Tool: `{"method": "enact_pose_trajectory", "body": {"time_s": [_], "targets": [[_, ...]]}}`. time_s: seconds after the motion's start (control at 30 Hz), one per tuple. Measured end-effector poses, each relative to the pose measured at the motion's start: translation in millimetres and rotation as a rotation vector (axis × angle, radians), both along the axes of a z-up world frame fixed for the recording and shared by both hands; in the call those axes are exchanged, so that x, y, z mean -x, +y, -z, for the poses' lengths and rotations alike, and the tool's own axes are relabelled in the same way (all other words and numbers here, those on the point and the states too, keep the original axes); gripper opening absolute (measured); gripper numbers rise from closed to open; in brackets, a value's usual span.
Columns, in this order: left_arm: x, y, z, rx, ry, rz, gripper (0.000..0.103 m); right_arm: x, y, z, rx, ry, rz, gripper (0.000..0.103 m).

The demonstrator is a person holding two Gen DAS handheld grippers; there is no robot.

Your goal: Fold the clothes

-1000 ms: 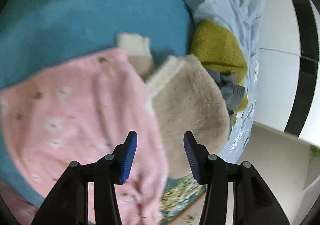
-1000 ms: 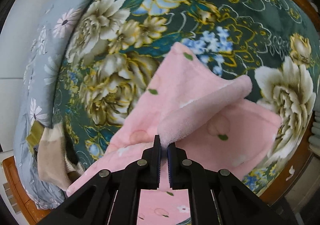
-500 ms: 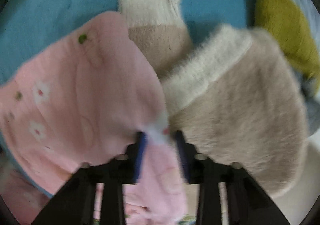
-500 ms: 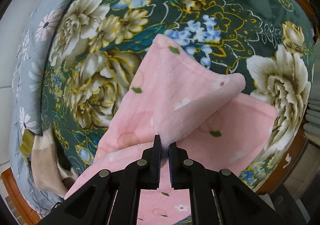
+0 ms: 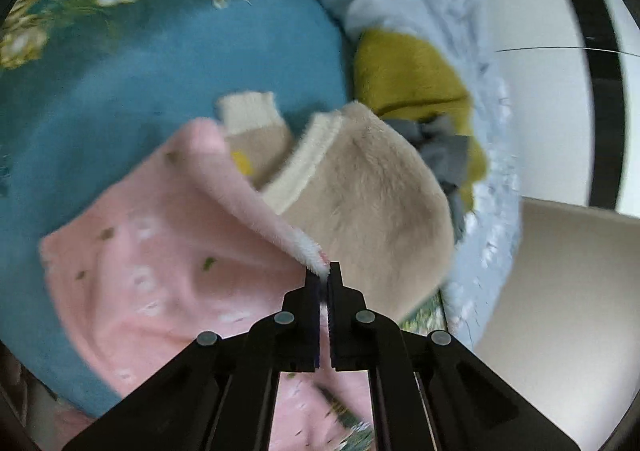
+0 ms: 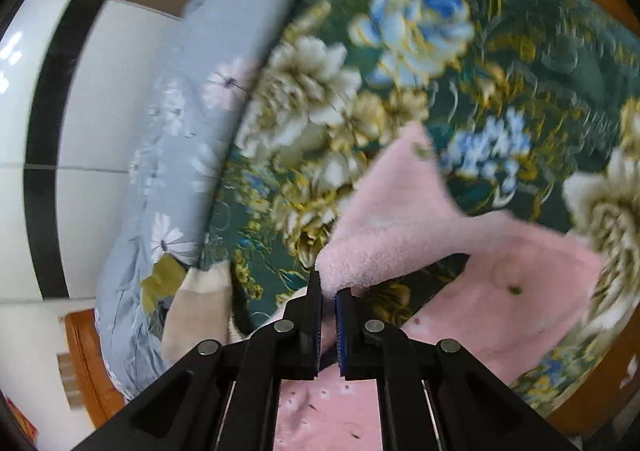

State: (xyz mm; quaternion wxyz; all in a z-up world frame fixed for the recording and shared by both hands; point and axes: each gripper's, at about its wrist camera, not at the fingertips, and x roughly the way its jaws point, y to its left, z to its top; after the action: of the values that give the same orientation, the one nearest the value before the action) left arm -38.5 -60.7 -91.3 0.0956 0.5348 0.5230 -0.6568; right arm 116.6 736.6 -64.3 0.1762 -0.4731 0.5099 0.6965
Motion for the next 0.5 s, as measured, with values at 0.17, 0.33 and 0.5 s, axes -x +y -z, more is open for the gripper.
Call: {"method": "enact_pose_trajectory", "body": {"time_s": [0.17,0.33,0.5], "targets": [[-117,-21,51,-0.032,-0.149,-0.084,0.002,-67,-1,33,-0.013,-0.172,0.033,0.006],[-172,-24,114,-0.076,-0.299,-0.261,0.002,-115,-15,101,0.072,-0.432,0.048,0.006],[-167,-25,69,-0.02,-0.141,-0.186,0.002,-113,-20,75,0.002,-0.355,-0.013,0.006]]}}
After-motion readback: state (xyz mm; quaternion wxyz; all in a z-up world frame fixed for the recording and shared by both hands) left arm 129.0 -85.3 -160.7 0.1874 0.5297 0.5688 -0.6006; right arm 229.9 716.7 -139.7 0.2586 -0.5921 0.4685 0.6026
